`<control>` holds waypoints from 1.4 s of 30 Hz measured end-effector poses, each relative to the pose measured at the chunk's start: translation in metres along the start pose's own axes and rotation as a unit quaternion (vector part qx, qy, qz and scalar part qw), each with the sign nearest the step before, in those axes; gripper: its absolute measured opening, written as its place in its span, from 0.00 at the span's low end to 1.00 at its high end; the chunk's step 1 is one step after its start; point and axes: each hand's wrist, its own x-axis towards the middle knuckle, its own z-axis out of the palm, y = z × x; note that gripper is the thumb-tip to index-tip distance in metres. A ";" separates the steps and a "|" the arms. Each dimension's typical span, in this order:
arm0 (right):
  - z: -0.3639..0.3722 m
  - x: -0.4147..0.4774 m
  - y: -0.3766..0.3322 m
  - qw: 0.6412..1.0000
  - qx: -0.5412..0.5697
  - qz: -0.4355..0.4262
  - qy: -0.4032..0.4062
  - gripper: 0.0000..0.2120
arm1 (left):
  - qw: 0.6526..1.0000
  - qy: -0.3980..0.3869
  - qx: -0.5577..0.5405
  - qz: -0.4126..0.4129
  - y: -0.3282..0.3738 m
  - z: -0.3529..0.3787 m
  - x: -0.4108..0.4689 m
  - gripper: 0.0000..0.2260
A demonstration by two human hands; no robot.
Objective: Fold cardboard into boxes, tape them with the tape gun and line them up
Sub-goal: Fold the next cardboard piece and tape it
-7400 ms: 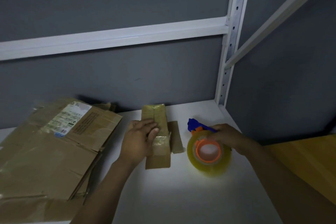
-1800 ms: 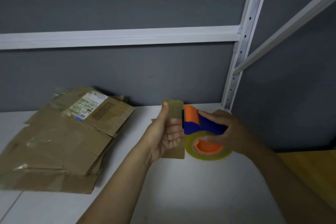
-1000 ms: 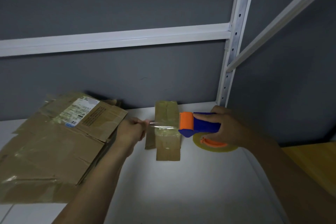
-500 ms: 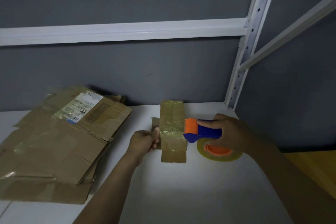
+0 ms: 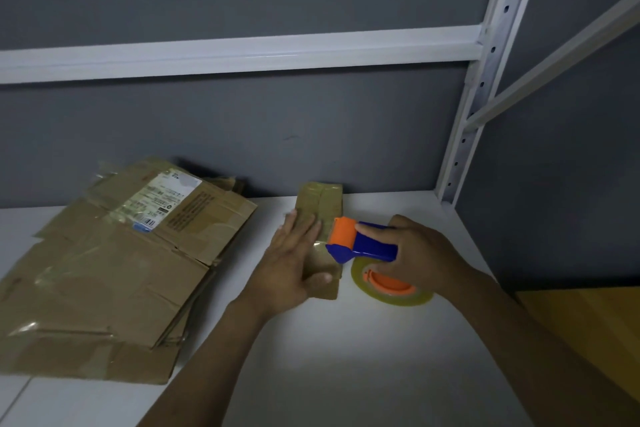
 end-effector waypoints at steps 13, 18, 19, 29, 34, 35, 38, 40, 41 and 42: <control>-0.016 -0.035 0.020 0.992 -0.122 0.023 -0.021 0.34 | 0.998 0.034 0.047 -0.002 -0.008 0.004 0.006 0.43; 0.000 -0.016 -0.010 0.983 -0.184 -0.008 0.007 0.31 | 0.999 0.029 0.041 -0.010 -0.004 0.005 0.003 0.39; 0.001 -0.013 -0.011 0.983 -0.182 -0.005 0.007 0.31 | 0.999 0.029 0.040 -0.012 -0.004 0.005 0.003 0.39; -0.016 0.000 0.006 0.996 -0.002 0.085 -0.017 0.23 | 0.999 0.039 0.023 -0.018 0.000 -0.003 0.002 0.44; -0.027 -0.020 0.039 0.898 0.376 0.223 -0.036 0.22 | 0.998 0.025 0.050 -0.012 0.010 -0.021 0.016 0.46; -0.025 -0.022 0.041 0.880 0.402 0.244 -0.059 0.19 | 0.997 0.022 0.071 0.000 0.009 -0.022 0.019 0.47; -0.017 -0.022 0.044 0.868 0.411 0.266 -0.084 0.13 | 0.996 0.023 0.079 0.034 0.000 -0.014 0.023 0.50; -0.011 -0.019 0.048 0.893 0.355 0.261 -0.093 0.08 | 0.998 0.015 0.041 0.035 -0.004 -0.009 0.022 0.49; -0.008 -0.017 0.050 0.909 0.315 0.258 -0.089 0.06 | 0.999 0.007 0.024 0.033 -0.004 -0.008 0.021 0.47; -0.004 -0.014 0.050 0.925 0.277 0.251 -0.066 0.06 | 0.999 0.002 0.014 0.032 -0.003 -0.009 0.020 0.45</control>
